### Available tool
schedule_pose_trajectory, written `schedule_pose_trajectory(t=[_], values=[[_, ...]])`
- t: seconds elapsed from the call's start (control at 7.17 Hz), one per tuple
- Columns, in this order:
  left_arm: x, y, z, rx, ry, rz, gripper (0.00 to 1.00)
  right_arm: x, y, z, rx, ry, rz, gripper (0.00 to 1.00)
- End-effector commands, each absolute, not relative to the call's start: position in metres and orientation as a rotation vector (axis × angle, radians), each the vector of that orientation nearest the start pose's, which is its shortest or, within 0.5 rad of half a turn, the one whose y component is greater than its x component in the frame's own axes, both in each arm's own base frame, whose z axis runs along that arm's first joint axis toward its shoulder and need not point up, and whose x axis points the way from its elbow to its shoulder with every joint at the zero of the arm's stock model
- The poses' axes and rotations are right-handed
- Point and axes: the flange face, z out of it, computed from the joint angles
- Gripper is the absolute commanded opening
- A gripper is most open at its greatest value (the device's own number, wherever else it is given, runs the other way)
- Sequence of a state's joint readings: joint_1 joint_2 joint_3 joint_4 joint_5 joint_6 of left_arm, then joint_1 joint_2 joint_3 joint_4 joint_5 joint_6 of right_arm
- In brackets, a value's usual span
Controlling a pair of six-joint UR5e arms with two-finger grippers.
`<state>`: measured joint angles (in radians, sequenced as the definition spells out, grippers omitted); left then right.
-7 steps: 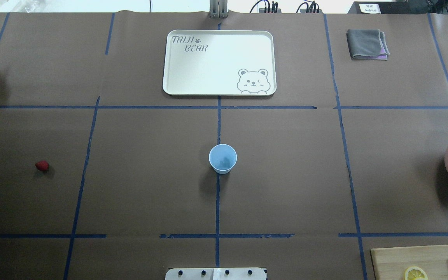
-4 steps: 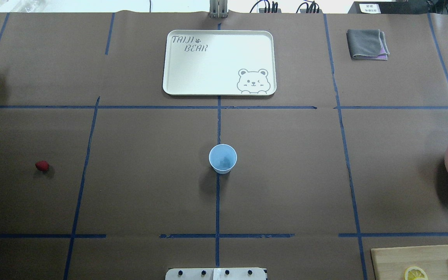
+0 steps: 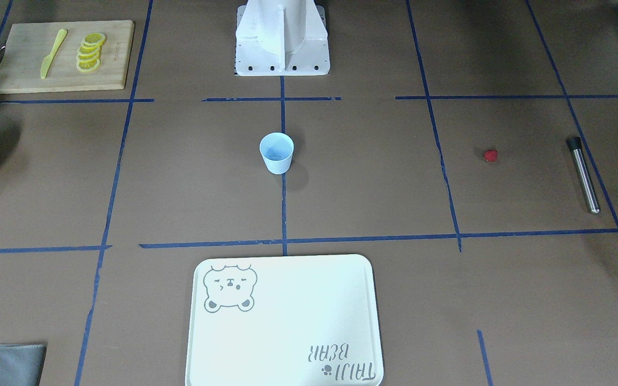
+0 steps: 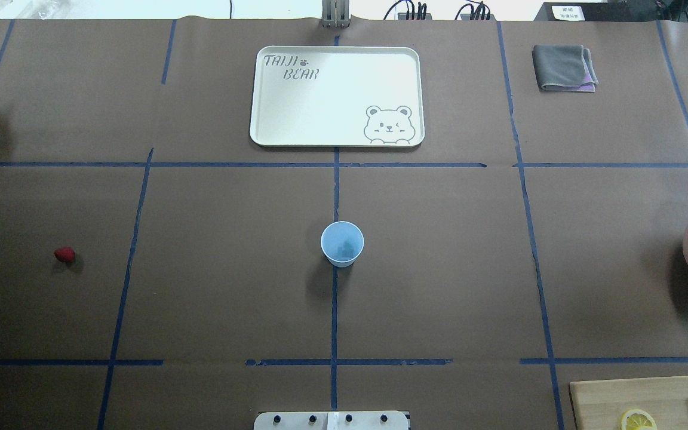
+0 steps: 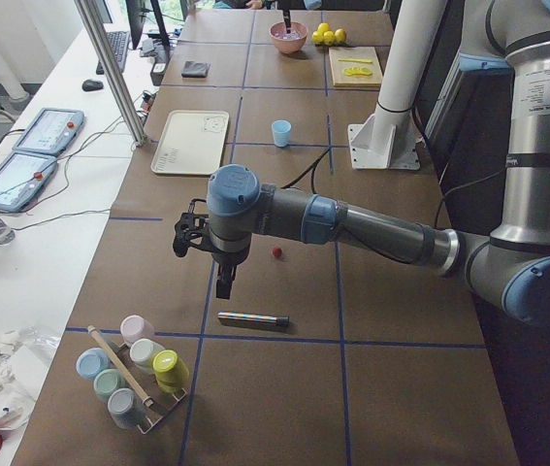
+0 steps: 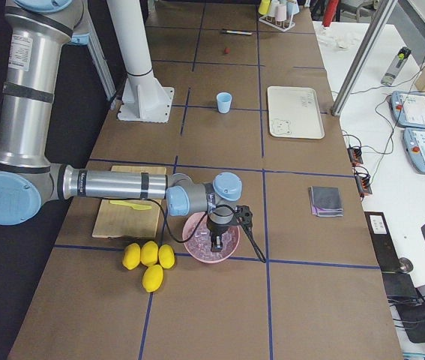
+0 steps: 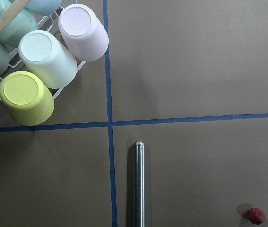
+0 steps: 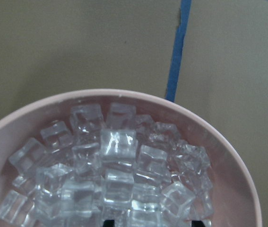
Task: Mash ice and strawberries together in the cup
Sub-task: 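Grasp another ice cube from the pink bowl with the right gripper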
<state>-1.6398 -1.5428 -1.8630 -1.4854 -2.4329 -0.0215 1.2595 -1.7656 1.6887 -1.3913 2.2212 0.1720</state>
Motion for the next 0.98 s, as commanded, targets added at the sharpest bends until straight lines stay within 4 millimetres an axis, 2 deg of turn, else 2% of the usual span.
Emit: schedule_pose_trajectory(t=[0.0, 0.84], values=[[-0.0904, -0.4706, 0.5297, 0.190, 0.855, -0.007, 1.00, -0.0596, -0.4213, 0.6793, -0.059, -0.655, -0.171, 0.62], [-0.0900, -0.4658, 0.5280, 0.193, 0.855, -0.005, 1.00, -0.0608, -0.4203, 0.6786, -0.064, -0.666, -0.170, 0.62]])
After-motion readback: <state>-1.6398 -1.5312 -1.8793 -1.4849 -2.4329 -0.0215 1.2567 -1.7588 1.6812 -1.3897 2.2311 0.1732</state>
